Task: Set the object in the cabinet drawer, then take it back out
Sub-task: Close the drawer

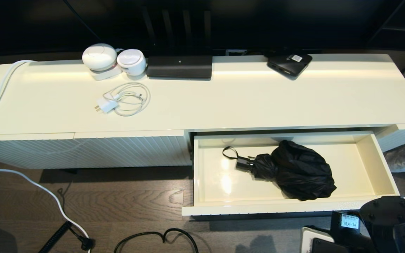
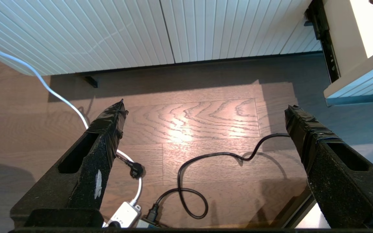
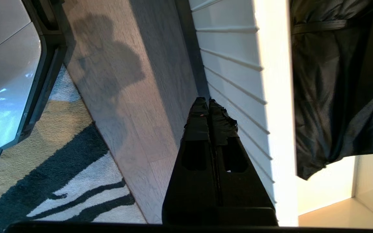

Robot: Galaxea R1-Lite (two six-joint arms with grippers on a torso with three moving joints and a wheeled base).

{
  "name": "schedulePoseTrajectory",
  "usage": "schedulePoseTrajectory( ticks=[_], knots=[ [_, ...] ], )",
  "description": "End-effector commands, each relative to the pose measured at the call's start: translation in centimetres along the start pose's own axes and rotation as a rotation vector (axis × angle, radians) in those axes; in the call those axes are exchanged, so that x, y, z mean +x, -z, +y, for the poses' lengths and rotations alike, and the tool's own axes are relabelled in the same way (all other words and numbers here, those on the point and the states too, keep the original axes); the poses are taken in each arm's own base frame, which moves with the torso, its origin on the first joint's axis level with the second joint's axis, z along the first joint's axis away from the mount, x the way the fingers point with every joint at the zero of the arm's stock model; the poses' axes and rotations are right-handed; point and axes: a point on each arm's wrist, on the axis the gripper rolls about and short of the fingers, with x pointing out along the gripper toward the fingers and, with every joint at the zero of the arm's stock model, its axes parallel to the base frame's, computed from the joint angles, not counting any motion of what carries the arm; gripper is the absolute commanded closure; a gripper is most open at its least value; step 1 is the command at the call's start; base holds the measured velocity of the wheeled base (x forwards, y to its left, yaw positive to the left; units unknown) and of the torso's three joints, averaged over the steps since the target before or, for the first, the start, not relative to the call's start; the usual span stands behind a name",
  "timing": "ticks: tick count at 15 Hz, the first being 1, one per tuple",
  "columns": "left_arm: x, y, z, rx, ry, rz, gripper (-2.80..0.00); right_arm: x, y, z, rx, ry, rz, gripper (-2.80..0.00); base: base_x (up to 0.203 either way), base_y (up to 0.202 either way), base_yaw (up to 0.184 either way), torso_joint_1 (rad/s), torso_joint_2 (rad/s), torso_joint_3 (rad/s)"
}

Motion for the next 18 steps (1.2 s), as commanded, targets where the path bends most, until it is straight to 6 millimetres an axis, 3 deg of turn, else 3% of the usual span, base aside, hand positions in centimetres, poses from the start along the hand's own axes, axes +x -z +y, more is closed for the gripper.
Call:
schedulePoseTrajectory(
  ticks=[1, 18],
  knots=[
    [0.0, 0.0, 0.0, 0.001, 0.0, 0.002, -2.8, 0.7, 0.2, 0.6, -0.003, 0.006, -0.003, 0.0, 0.0, 0.0, 0.0, 0.0, 0.0, 0.0],
    [0.0, 0.0, 0.0, 0.001, 0.0, 0.002, -2.8, 2.5, -0.5, 0.0, 0.036, 0.108, -0.088, 0.0, 0.0, 0.0, 0.0, 0.0, 0.0, 0.0]
  ],
)
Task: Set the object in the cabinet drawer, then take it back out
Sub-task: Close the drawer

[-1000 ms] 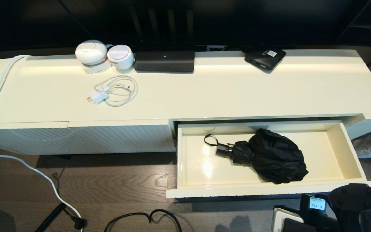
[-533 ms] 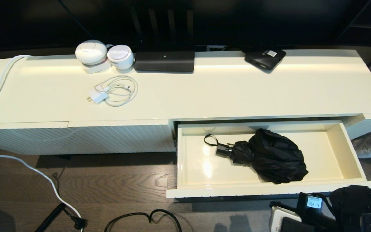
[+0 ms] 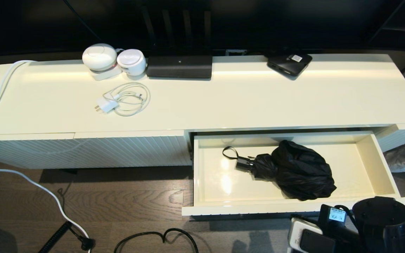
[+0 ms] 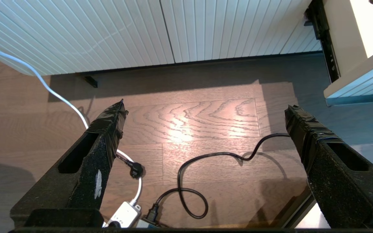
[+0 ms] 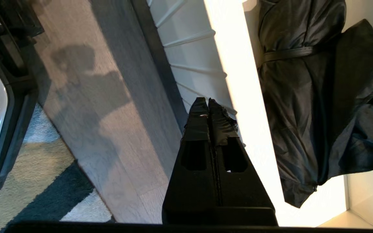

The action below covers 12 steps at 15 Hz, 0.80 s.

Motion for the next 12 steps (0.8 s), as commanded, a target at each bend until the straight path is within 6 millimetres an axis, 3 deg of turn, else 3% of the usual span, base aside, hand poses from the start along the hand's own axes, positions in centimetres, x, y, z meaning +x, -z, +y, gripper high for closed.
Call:
schedulePoseTrajectory(
  ticks=[1, 12],
  knots=[
    [0.0, 0.0, 0.0, 0.0, 0.0, 0.002, -2.8, 0.3, -0.1, -0.1, -0.001, 0.006, 0.003, 0.0, 0.0, 0.0, 0.0, 0.0, 0.0, 0.0],
    [0.0, 0.0, 0.0, 0.0, 0.0, 0.002, -2.8, 2.3, -0.8, -0.9, 0.024, 0.07, -0.057, 0.0, 0.0, 0.0, 0.0, 0.0, 0.0, 0.0]
  ],
)
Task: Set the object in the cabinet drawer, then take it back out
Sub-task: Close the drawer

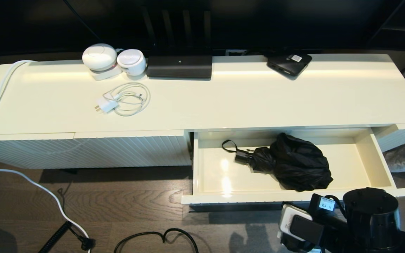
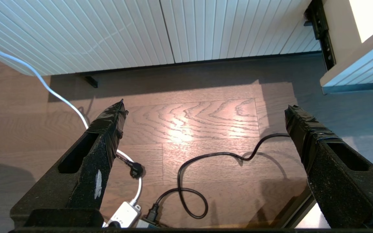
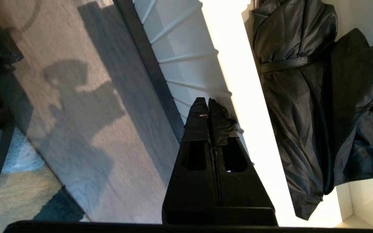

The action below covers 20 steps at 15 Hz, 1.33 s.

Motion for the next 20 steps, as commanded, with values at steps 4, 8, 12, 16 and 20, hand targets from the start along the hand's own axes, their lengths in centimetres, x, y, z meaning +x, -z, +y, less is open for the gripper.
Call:
schedulePoseTrajectory(
  ticks=[4, 8, 12, 16, 20],
  knots=[
    [0.0, 0.0, 0.0, 0.0, 0.0, 0.001, -2.8, 0.8, -0.5, -0.9, -0.014, 0.033, -0.023, 0.0, 0.0, 0.0, 0.0, 0.0, 0.0, 0.0],
    [0.0, 0.0, 0.0, 0.0, 0.0, 0.001, -2.8, 1.0, 0.2, -2.5, -0.057, 0.063, -0.036, 0.0, 0.0, 0.0, 0.0, 0.0, 0.0, 0.0],
    [0.0, 0.0, 0.0, 0.0, 0.0, 0.001, -2.8, 1.4, 1.1, -3.5, -0.103, 0.079, -0.057, 0.0, 0.0, 0.0, 0.0, 0.0, 0.0, 0.0],
    [0.0, 0.0, 0.0, 0.0, 0.0, 0.001, -2.8, 1.9, 1.0, -4.4, -0.144, 0.099, -0.091, 0.0, 0.0, 0.0, 0.0, 0.0, 0.0, 0.0],
    [0.0, 0.0, 0.0, 0.0, 0.0, 0.002, -2.8, 2.5, 1.5, -5.4, -0.197, 0.114, -0.118, 0.0, 0.0, 0.0, 0.0, 0.0, 0.0, 0.0]
  ],
)
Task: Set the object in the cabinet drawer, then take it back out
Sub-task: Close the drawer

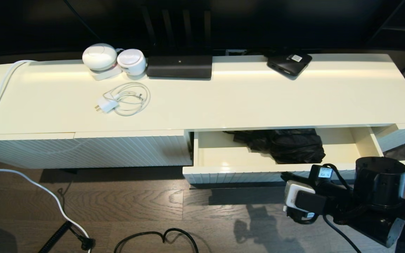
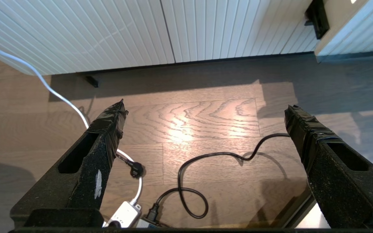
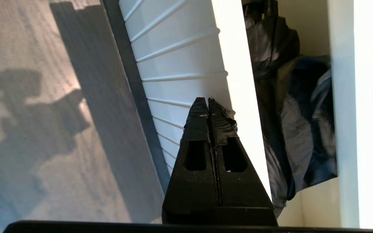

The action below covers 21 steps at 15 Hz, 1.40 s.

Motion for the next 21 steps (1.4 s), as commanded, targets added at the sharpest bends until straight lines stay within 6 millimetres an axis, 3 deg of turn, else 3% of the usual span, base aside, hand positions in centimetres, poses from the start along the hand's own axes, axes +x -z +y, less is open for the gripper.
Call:
schedulePoseTrajectory(
  ticks=[1, 11, 21],
  knots=[
    [0.0, 0.0, 0.0, 0.0, 0.0, 0.002, -2.8, 0.3, 0.2, -0.2, -0.007, 0.009, 0.001, 0.0, 0.0, 0.0, 0.0, 0.0, 0.0, 0.0],
    [0.0, 0.0, 0.0, 0.0, 0.0, 0.0, -2.8, 3.2, 0.4, -0.9, -0.004, 0.017, -0.011, 0.0, 0.0, 0.0, 0.0, 0.0, 0.0, 0.0],
    [0.0, 0.0, 0.0, 0.0, 0.0, 0.002, -2.8, 4.5, 1.1, -2.7, -0.063, 0.068, -0.03, 0.0, 0.0, 0.0, 0.0, 0.0, 0.0, 0.0]
  ],
)
